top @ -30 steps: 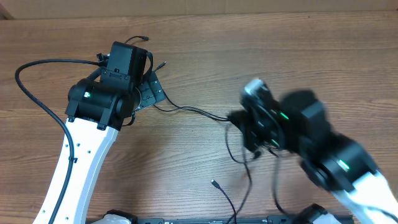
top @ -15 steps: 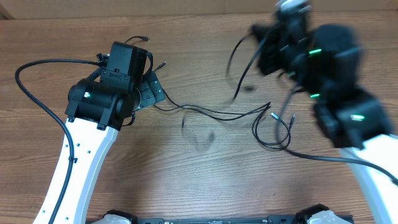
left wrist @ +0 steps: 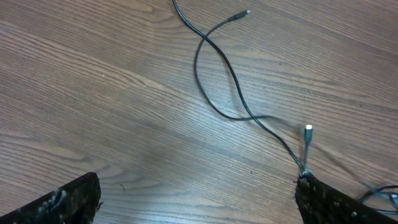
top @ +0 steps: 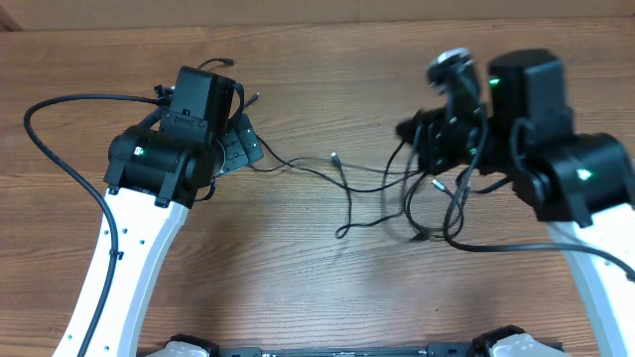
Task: Untangle cables
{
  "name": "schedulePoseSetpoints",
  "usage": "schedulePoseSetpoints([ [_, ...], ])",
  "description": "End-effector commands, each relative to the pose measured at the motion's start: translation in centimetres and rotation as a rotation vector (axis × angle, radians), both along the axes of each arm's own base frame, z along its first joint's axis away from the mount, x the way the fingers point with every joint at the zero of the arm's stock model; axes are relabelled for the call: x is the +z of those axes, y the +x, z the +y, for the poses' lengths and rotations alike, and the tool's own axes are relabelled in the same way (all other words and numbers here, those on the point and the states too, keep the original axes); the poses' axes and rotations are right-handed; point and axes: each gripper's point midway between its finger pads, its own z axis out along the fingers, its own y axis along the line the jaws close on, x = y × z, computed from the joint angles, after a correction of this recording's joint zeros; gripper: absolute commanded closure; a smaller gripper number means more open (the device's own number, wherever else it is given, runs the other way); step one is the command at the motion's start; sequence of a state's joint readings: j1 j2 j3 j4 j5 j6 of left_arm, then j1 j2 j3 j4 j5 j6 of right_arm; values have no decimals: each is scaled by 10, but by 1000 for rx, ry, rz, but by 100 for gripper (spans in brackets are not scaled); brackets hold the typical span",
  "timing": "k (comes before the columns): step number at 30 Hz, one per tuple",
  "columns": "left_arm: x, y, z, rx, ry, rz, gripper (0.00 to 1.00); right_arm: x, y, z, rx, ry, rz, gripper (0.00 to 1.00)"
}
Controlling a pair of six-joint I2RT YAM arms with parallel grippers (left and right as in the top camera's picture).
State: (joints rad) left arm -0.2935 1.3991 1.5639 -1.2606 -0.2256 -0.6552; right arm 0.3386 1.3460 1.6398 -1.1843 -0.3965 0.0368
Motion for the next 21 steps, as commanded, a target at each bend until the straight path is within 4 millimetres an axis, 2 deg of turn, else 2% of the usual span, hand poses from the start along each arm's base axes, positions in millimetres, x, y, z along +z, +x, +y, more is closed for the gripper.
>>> schedulePoseSetpoints([
  [1,7,0,5,11,11,-25,0,-6,-20,19,91,41,82,96],
  [7,7,0,5,11,11,-25,0,-67,-19,31,115,-26,272,96],
  [12,7,0,5,11,11,-25,0,-132,-23,41,84,-63,468,96],
  [15,7,0,5,11,11,-25,0,-165,-22,54,67,-60,504,96],
  [17,7,0,5,11,11,-25,1,-184,-15,62,17,-32,506,96],
  [21,7,0,5,11,11,-25,0,-221,4,63,-118,-38,476,95],
])
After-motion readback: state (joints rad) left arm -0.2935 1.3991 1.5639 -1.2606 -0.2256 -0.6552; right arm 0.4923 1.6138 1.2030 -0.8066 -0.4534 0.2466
